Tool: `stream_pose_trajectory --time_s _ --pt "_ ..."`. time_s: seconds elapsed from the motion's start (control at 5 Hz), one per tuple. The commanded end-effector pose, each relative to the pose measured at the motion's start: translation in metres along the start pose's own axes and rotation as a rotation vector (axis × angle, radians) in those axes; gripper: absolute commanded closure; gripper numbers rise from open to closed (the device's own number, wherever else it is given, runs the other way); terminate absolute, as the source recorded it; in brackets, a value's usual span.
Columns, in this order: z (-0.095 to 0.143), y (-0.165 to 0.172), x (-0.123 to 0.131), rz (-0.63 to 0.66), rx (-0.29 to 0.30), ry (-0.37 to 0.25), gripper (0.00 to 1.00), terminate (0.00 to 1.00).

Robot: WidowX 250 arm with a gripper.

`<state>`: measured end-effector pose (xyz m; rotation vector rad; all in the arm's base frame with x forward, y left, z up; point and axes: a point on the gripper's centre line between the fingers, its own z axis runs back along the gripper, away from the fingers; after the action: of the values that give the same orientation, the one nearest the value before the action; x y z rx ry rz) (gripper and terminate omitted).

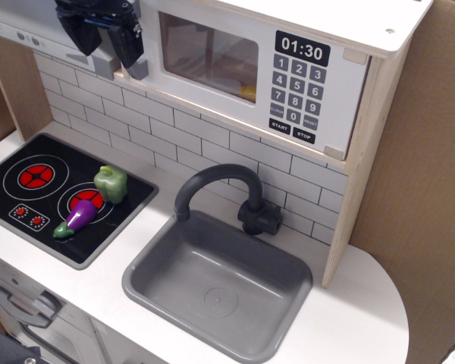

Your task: Open microwave

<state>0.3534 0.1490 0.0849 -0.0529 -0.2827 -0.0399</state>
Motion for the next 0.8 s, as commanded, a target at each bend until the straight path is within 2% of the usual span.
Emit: stream_pose_trajectory --time_s 0.0,0.2,0.6 --pt "0.0118 0.0034 0.0325 0.011 0.046 -0.099 0.0 0.0" --pt "0.0069 0.0024 0.033 0.01 0.058 -0.119 1.0 0.0" --pt "0.0073 0.0001 0.0284 -0.016 0.068 -0.157 1.0 0.0"
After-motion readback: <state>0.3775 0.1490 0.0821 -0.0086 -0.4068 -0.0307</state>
